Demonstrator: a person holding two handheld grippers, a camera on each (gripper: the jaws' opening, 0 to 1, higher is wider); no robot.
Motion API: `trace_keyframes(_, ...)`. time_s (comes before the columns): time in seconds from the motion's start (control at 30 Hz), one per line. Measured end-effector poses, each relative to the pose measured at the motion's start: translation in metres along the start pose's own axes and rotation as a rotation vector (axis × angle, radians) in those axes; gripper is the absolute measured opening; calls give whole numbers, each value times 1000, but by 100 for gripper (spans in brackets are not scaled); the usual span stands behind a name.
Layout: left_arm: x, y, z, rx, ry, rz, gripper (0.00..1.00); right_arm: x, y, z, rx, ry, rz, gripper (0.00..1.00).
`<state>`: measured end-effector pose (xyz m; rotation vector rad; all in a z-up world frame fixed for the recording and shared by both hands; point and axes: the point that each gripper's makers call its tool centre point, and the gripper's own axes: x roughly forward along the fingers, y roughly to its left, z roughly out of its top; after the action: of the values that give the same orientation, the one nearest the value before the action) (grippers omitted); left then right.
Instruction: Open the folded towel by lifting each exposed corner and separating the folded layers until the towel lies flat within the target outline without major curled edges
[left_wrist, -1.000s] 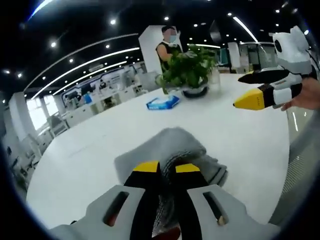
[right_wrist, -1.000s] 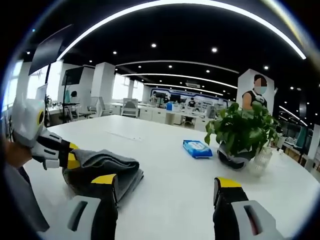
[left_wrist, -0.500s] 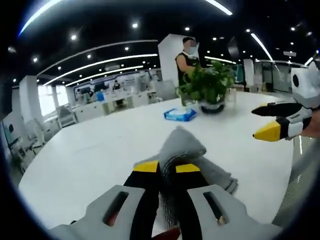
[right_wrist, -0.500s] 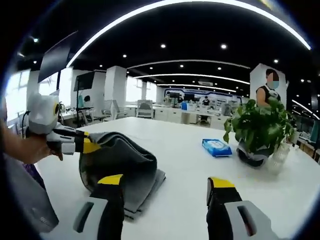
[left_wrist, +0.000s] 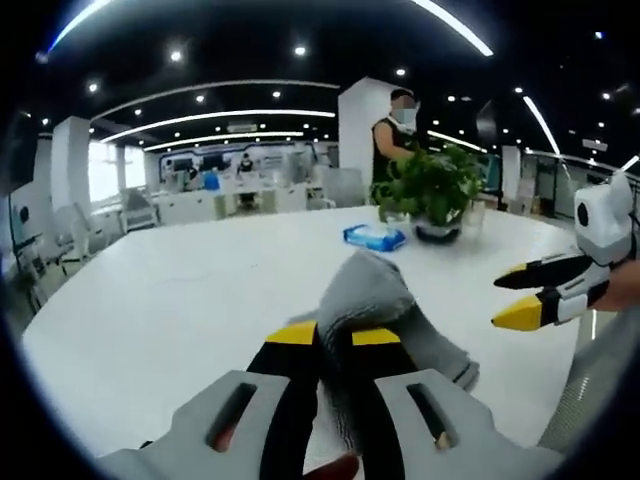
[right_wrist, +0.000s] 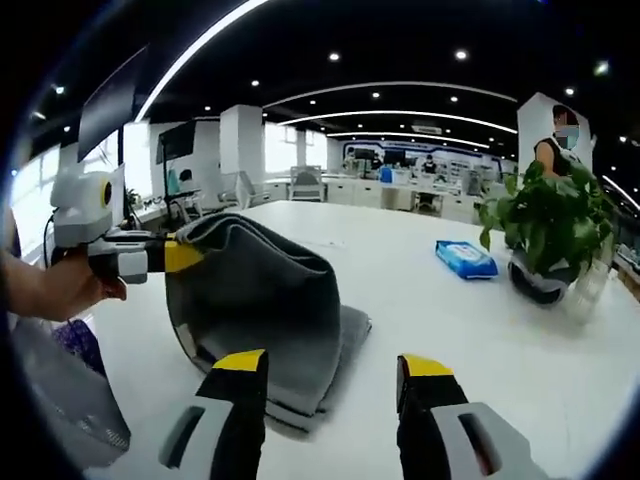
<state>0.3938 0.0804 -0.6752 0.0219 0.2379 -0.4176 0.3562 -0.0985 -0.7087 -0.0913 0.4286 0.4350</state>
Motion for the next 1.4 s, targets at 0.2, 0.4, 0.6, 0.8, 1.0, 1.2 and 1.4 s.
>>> trace_keyframes(0.2, -5, 18, -2, -15, 5, 7, 8, 19, 16, 4, -14, 38, 10, 47)
trace_keyframes(0.4, -11, 36, -6, -35, 12, 9, 8, 34, 30, -1, -27, 78, 13, 47)
trace_keyframes(0.6, -17, 49, -19, -66, 30, 7, 8, 50, 35, -13, -13, 125, 12, 47)
trace_keyframes(0.8, -22, 62, -29, -91, 45, 10, 8, 63, 33, -17, 17, 129, 0, 45)
trace_keyframes(1.0, -22, 73, -38, -115, 64, 8, 8, 72, 31, -23, 44, 147, -12, 41)
trace_keyframes(1.2, -23, 80, -47, -131, 77, -2, 8, 81, 37, -25, 51, 151, -20, 35)
trace_keyframes(1.4, -24, 84, -55, -152, 89, -14, 8, 82, 40, -29, 50, 176, -38, 15)
